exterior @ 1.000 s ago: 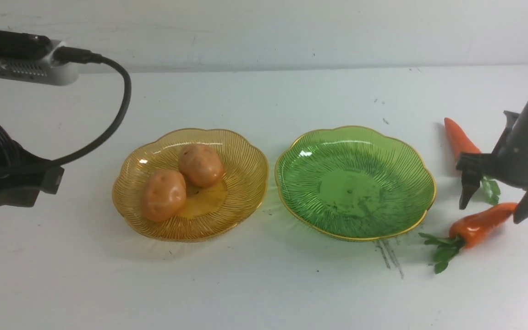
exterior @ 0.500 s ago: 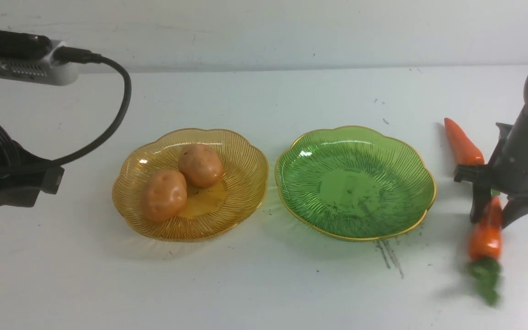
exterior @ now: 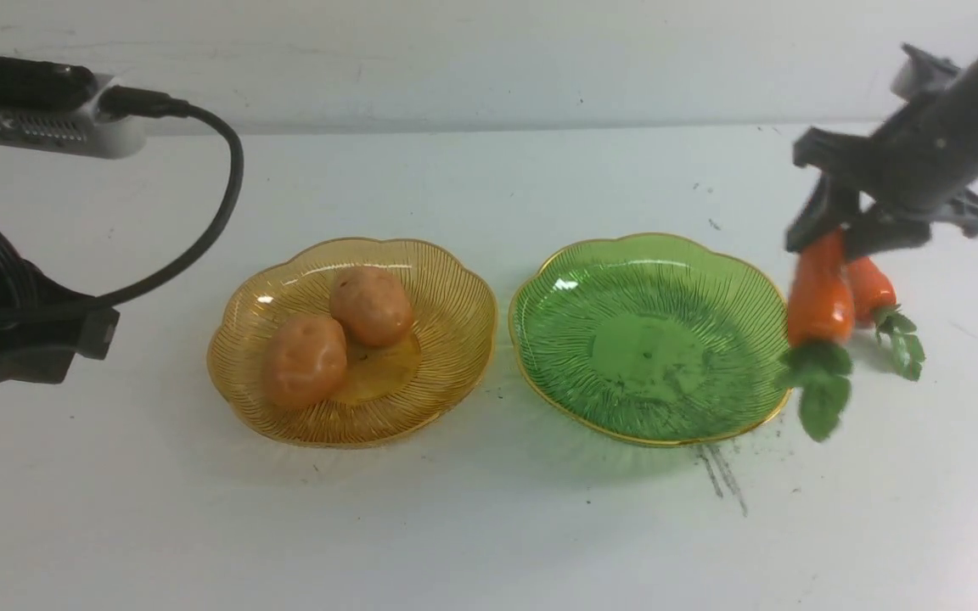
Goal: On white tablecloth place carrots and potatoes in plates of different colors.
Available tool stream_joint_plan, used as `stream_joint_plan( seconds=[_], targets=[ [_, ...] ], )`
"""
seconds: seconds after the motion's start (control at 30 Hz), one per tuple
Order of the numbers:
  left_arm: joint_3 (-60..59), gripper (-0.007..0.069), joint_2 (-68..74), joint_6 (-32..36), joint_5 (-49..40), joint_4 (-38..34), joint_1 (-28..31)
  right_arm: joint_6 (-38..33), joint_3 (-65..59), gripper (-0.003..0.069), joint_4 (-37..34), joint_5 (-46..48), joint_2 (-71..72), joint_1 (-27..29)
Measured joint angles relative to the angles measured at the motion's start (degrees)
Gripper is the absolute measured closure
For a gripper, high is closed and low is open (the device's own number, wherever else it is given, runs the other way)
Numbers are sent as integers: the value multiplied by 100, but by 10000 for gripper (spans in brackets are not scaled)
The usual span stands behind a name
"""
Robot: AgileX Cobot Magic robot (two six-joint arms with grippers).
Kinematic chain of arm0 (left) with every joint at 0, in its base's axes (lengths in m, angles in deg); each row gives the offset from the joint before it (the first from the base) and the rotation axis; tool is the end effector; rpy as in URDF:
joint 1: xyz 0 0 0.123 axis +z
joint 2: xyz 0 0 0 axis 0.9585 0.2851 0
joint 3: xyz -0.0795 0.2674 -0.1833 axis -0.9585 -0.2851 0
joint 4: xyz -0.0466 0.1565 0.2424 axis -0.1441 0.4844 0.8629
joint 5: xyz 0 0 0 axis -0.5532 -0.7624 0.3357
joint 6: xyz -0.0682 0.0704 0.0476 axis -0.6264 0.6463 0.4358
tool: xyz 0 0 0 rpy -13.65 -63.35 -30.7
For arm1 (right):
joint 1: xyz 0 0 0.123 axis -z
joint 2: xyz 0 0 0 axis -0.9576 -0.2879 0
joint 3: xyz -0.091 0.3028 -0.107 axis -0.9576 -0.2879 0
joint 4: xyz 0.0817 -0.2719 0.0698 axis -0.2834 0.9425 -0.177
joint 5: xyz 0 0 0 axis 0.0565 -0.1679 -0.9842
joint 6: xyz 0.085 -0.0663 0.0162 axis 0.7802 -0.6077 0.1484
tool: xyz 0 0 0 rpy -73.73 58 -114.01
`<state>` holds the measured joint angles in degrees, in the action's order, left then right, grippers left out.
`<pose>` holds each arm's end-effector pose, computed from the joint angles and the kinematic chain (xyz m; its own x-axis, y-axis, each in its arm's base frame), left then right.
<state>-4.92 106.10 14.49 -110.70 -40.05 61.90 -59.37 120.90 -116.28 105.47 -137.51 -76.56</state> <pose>0.2320 -0.0445 0.4106 -0.8702 0.1745 -0.4608 0.1855 0.9824 0.0217 0.4751 0.0735 0.3058 -0.9733 0.1751 -0.1485 0.0886 0.8831 0.4608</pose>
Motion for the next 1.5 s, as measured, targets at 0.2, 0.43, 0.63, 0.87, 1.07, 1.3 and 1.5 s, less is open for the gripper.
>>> stream_joint_plan(
  seconds=[0.2, 0.43, 0.63, 0.87, 1.07, 1.3, 1.5],
  targets=[
    [0, 628, 0, 0, 15, -5, 0, -46, 1470, 396, -261, -73, -1244, -843],
    [0, 628, 0, 0, 15, 13, 0, 373, 2437, 396, -17, -30, -2460, -1197],
    [0, 628, 0, 0, 15, 13, 0, 626, 2516, 309, 185, 0, -2641, -1212],
    [0, 628, 0, 0, 15, 13, 0, 550, 3026, 57, 358, 32, -2558, -1212],
    [0, 628, 0, 0, 15, 13, 0, 267, 3116, 62, 1805, 97, -1886, -1175],
    [0, 628, 0, 0, 15, 13, 0, 880, 3022, 106, 3329, 102, -1274, -224],
    [0, 628, 0, 0, 15, 13, 0, 698, 2991, 109, 2456, 127, -1785, 410]
  ],
)
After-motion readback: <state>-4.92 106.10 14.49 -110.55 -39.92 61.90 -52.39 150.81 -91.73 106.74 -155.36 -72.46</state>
